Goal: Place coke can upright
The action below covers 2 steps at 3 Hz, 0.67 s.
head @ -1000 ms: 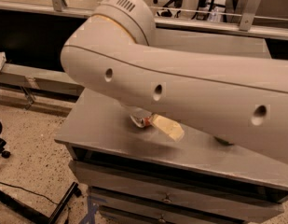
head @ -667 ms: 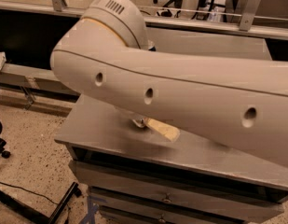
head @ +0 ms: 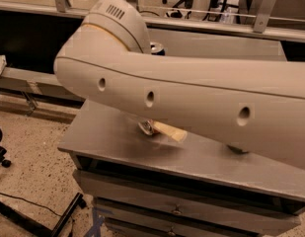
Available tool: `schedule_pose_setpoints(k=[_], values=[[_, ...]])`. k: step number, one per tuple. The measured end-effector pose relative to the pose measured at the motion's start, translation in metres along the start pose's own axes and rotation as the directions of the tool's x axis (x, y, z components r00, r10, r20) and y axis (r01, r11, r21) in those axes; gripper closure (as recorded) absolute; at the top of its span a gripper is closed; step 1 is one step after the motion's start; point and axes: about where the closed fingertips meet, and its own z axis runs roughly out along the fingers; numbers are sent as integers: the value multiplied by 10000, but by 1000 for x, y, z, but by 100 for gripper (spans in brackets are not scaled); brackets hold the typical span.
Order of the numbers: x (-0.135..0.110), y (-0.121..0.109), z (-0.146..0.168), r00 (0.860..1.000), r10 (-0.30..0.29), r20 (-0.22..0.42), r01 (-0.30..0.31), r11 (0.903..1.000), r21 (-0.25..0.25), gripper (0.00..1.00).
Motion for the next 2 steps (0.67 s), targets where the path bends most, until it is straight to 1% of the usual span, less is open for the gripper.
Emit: schedule_pose_setpoints(k=[1,2], values=[[4,1,-1,9998,174,-10,-174,9998,-24,18],[1,3,-7,9996,294,28,-294,9996,-28,40]])
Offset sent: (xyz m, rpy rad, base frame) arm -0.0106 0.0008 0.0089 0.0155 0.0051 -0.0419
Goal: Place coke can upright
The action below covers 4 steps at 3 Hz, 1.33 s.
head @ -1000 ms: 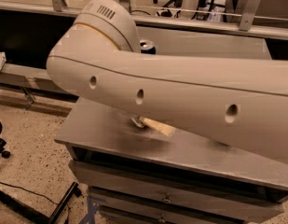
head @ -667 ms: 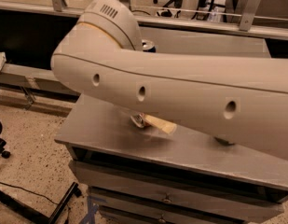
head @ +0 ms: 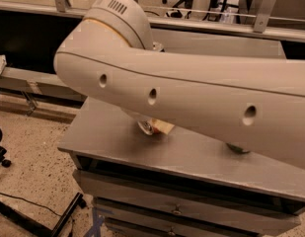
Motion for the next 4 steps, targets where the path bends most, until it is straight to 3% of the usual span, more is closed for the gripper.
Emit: schedule_pose_setpoints(k=[1,2,4], values=[[-2,0,-4,9999,102,53,-102,9999,-43,63],[-3,-1,-10,9998,198,96,-197,9998,-56,74],[11,-5,-42,9848,1128,1323,-1084,9933,-399,79]])
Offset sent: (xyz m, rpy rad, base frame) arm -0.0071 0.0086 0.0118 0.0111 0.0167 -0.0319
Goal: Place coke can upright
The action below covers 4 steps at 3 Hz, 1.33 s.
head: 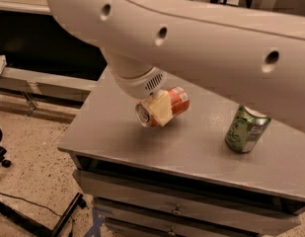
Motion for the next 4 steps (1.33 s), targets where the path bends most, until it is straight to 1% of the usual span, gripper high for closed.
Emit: schedule_pose_setpoints(k=[1,2,3,4], values=[[7,-3,-19,9966,380,737,-386,9992,67,84],[15,-5,-31,9867,638,1494,-658,9978,86,86],[27,-8,-35,9643,896,2492,-915,9958,-42,87],[36,-14,-32,9290,1005,3561,-965,9949,-291,100]])
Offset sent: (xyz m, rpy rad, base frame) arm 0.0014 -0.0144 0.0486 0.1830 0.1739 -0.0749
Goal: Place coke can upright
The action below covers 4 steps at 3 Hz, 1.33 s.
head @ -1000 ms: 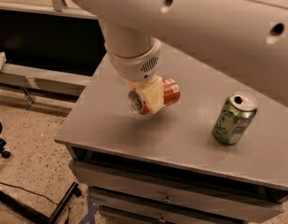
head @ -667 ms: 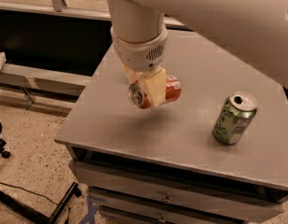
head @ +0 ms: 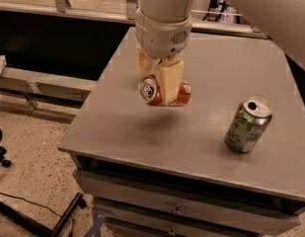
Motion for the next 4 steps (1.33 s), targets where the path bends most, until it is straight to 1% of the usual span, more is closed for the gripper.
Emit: schedule_pose_setpoints(k=[1,2,3,4], values=[[11,-8,0,9940,219,1074,-223,9997,28,90],[20,-16,-4,9776,667,1994,-715,9973,168,83],[28,-15,-12,9532,1474,2641,-1601,9867,273,84],[33,-9,-18,9160,2296,3290,-2508,9678,229,84]])
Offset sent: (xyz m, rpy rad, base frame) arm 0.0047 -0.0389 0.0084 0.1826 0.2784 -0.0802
